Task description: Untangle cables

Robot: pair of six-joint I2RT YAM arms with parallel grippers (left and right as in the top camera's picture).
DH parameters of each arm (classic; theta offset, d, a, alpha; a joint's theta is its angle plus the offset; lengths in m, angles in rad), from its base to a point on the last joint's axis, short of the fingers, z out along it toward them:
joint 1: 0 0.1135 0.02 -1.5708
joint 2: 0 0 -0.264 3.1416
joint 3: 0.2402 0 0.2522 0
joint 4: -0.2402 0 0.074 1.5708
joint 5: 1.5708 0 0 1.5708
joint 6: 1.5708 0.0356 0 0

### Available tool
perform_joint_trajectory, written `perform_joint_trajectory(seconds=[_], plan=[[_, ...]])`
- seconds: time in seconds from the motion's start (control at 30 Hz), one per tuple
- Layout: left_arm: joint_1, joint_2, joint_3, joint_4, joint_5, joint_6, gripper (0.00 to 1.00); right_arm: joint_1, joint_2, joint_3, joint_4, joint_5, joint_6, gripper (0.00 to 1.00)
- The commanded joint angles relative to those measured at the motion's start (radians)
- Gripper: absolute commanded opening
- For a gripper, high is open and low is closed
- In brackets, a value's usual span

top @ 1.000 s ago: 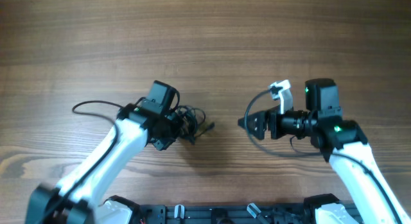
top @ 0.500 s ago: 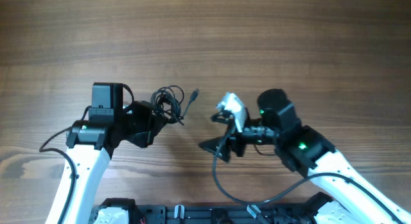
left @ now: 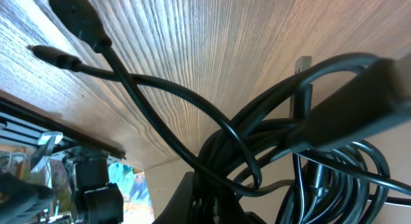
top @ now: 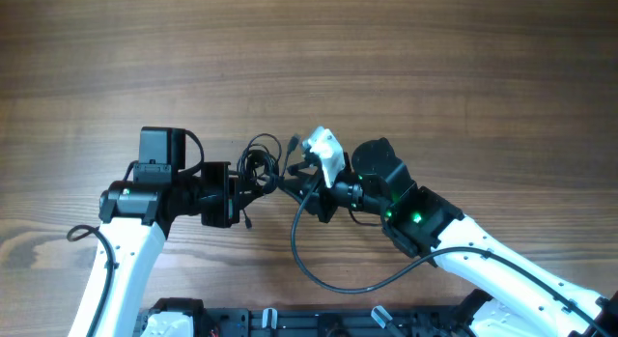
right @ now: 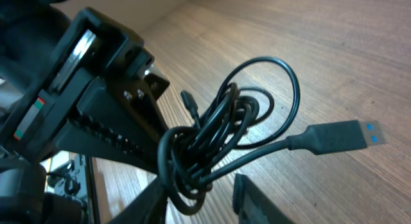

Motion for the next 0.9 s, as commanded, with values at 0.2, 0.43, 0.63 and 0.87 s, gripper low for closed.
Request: perform_joint_trajectory(seconds=[0.2, 0.43, 0.63, 0.87], plan=[[0.006, -0.013, 0.01, 0.0, 0.068, -0.038, 0.04, 0.006, 0.063, -0.002, 0.04, -0.062, 0.003, 0.32], [-0.03, -0.013, 0.01, 0.0, 0.077, 0.026, 0.04, 0.002, 0.076, -0.002, 0.026, 0.145, 0.132, 0.05], [-0.03, -0.013, 0.01, 0.001, 0.014, 0.206, 0.04, -0.109, 0.067, -0.001, -0.378, 0.566, 0.36, 0.04], [-0.03, -0.013, 0.01, 0.0, -0.063, 0.255, 0.04, -0.229, 0.06, -0.001, -0.427, 0.365, 0.221, 0.04]])
